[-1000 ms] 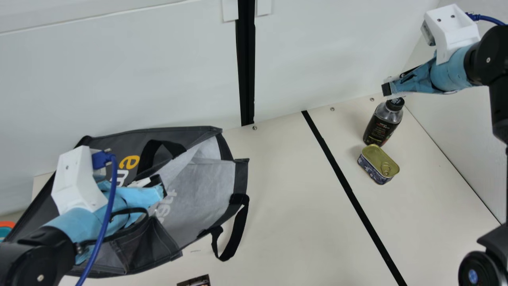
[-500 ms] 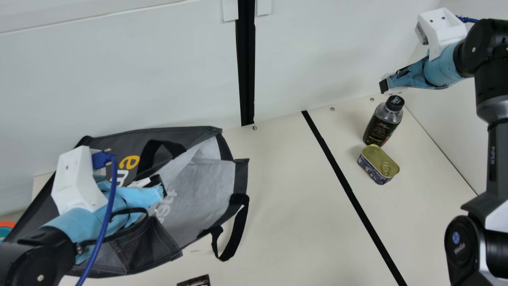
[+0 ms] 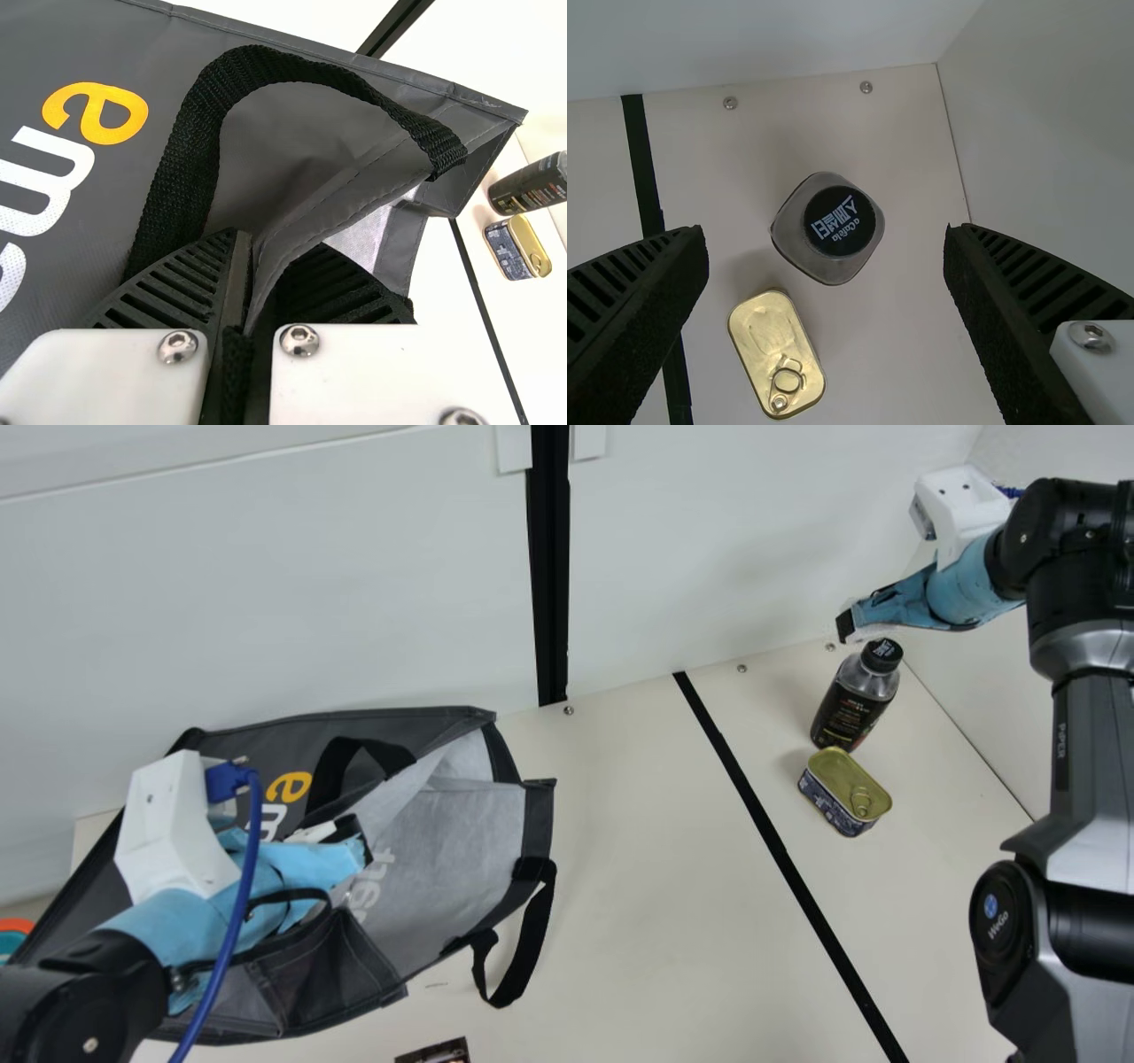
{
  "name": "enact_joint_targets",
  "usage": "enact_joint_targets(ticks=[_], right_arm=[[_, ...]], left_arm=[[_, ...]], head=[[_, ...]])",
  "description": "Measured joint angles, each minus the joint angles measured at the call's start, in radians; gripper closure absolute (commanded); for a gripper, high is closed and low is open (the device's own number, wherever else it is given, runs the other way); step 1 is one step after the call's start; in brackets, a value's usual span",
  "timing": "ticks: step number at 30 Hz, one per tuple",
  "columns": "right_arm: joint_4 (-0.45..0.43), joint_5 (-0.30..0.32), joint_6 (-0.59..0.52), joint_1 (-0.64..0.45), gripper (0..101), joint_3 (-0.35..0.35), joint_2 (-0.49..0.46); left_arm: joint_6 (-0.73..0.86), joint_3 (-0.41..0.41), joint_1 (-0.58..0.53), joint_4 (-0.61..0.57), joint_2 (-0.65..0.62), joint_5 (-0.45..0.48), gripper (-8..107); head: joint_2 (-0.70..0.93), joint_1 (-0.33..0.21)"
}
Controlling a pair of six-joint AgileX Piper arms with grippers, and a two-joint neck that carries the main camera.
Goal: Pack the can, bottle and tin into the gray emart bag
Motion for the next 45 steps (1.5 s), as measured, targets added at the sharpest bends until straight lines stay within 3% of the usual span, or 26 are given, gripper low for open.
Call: enact_joint_targets(ticks=[40, 45], right_arm=[[0.035, -0.001, 0.013, -0.016, 10, -0.038, 0.162], [0.039, -0.001, 0.017, -0.014, 44, -0.047, 0.170]], left_arm=[[0.000, 0.000, 0.000, 0.000, 0.000, 0.000, 89], [0.000, 0.000, 0.000, 0.000, 0.000, 0.000, 89]], head=[[0.000, 0.000], [0.002, 0.000]])
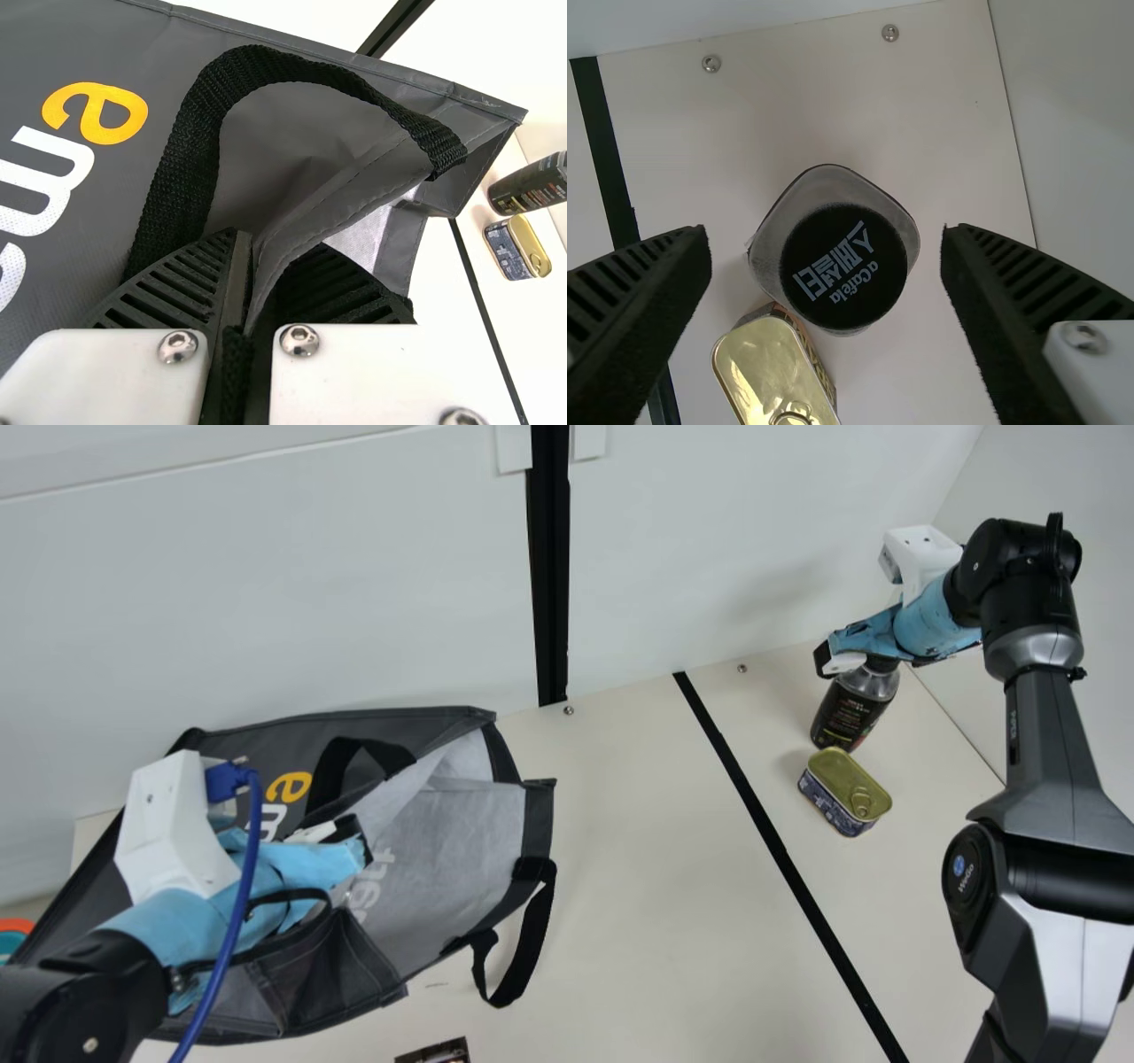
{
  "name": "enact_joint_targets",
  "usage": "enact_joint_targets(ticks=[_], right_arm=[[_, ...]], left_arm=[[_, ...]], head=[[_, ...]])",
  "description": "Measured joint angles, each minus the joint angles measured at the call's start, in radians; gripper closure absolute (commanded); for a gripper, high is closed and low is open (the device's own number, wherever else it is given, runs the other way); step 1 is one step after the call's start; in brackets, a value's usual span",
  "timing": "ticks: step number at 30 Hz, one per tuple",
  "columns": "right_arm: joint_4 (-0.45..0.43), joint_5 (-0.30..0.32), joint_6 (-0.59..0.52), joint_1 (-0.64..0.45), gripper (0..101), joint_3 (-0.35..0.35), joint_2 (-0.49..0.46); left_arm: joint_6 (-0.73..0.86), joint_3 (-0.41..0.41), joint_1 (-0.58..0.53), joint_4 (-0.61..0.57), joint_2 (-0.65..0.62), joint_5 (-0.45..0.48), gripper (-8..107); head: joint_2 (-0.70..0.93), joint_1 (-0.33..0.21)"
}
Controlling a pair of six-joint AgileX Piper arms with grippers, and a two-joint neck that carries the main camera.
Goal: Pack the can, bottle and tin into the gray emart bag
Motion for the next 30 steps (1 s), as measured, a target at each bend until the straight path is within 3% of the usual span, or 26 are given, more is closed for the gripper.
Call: enact_joint_targets(ticks=[9, 30], right_arm=[[0.004, 0.001, 0.006, 0.002, 101, -0.018, 0.011], [0.028, 0.004, -0.002, 0.010, 101, -0.029, -0.026]], left_arm=[[0.000, 0.000, 0.000, 0.000, 0.000, 0.000, 89], [0.000, 0.000, 0.000, 0.000, 0.000, 0.000, 89]], head=[[0.000, 0.000], [-0.002, 0.000]])
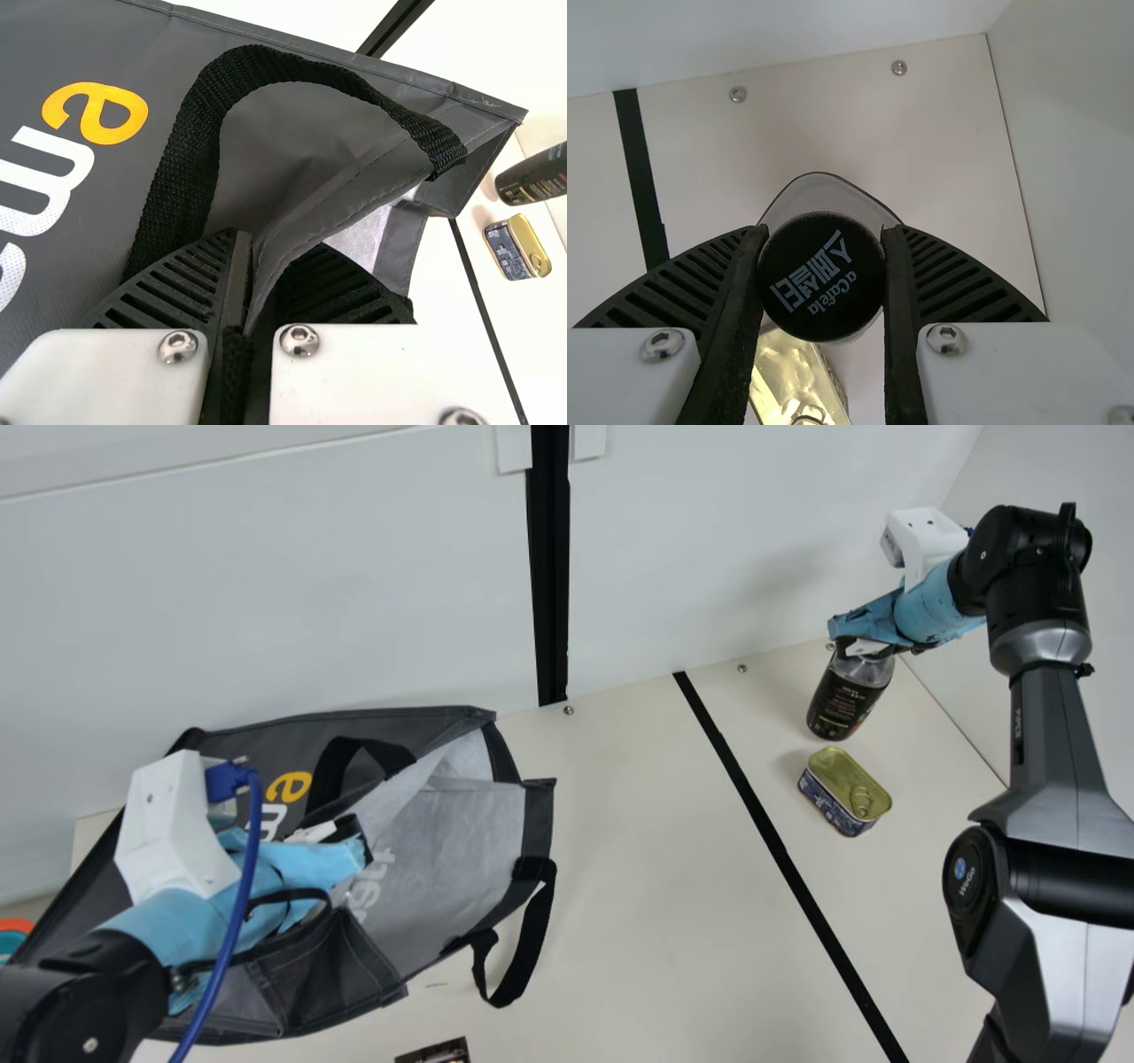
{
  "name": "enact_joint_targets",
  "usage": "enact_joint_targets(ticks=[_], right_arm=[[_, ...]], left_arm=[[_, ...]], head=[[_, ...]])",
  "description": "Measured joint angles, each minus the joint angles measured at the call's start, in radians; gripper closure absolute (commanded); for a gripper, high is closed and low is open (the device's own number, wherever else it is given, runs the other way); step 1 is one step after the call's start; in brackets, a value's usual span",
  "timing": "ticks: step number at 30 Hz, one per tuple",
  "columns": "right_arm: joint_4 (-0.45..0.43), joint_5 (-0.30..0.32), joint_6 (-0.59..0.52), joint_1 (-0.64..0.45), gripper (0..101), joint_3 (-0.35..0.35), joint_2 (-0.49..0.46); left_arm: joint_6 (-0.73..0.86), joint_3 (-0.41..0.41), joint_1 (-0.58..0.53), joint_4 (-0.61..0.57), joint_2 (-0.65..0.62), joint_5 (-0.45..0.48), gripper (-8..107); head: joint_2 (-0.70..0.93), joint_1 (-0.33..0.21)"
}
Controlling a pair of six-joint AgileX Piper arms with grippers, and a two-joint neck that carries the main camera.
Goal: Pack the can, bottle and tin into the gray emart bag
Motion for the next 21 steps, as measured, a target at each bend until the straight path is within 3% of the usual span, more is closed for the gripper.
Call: enact_joint_targets(ticks=[21], right_arm=[[0.055, -0.002, -0.061, 0.036, 101, 0.070, -0.108]], left_arm=[[0.000, 0.000, 0.000, 0.000, 0.000, 0.000, 89]], head=[[0.000, 0.000]])
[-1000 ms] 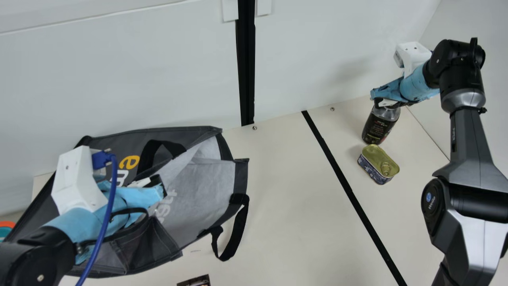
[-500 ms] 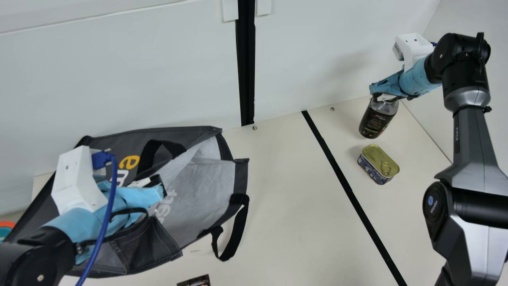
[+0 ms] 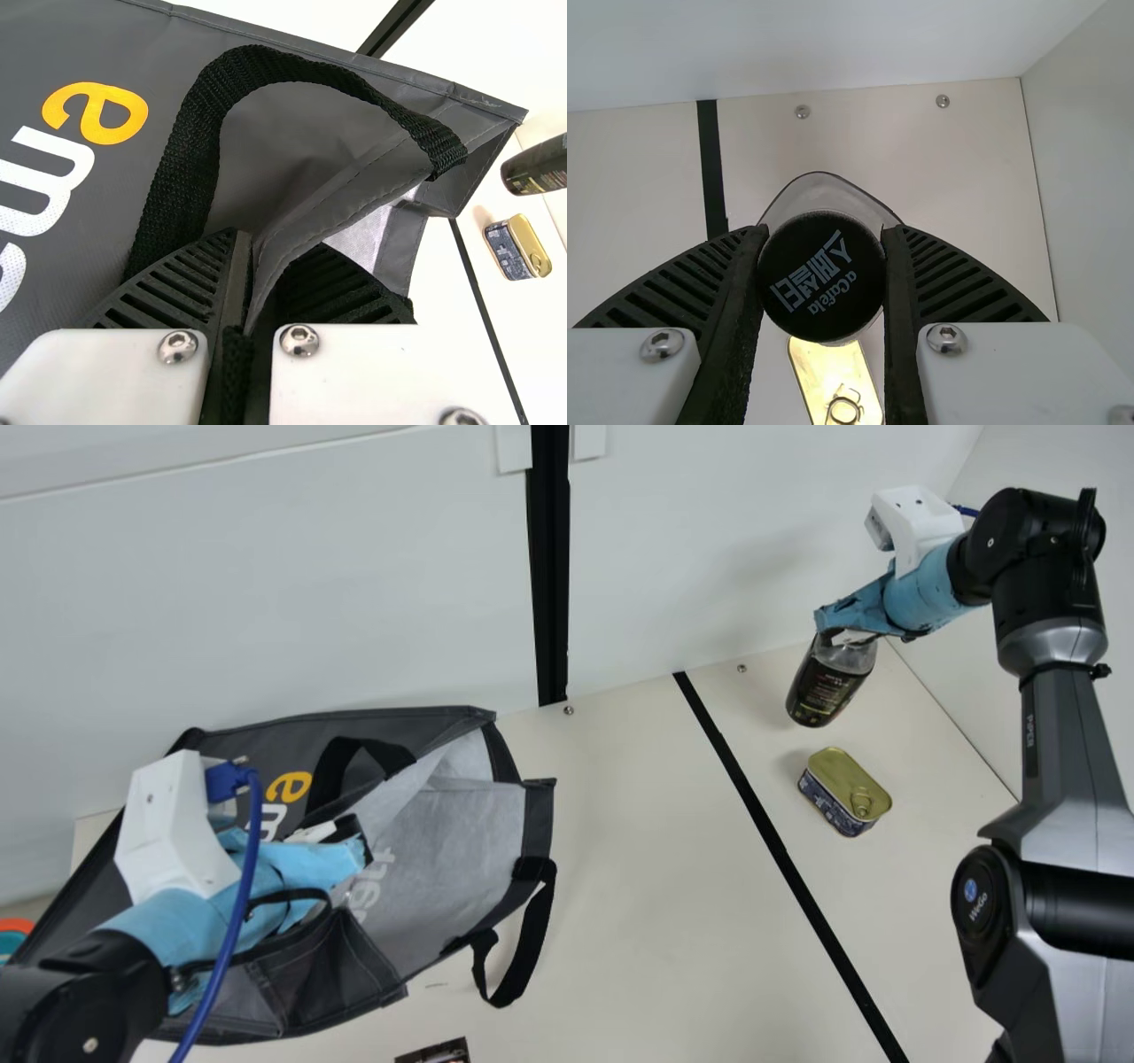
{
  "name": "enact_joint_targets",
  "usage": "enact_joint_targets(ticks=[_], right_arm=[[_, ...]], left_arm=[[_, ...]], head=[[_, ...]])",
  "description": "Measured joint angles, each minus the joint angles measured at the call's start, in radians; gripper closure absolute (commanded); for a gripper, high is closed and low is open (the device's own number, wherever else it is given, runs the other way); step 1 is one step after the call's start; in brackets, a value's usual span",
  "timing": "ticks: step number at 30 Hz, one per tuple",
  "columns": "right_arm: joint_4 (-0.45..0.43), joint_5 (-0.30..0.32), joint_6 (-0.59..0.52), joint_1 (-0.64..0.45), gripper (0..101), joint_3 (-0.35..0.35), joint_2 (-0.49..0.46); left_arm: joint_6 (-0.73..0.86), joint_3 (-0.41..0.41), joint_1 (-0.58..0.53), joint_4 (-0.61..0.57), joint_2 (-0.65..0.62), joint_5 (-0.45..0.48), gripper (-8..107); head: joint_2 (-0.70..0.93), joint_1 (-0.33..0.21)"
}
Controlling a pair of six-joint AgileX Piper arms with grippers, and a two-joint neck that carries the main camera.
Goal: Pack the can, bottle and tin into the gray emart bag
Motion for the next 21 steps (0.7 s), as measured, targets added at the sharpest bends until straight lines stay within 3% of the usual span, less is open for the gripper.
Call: enact_joint_targets(ticks=[21], right_arm=[[0.019, 0.000, -0.067, 0.071, 101, 0.138, -0.160]], left_arm=[[0.000, 0.000, 0.000, 0.000, 0.000, 0.000, 89]], head=[[0.000, 0.000]])
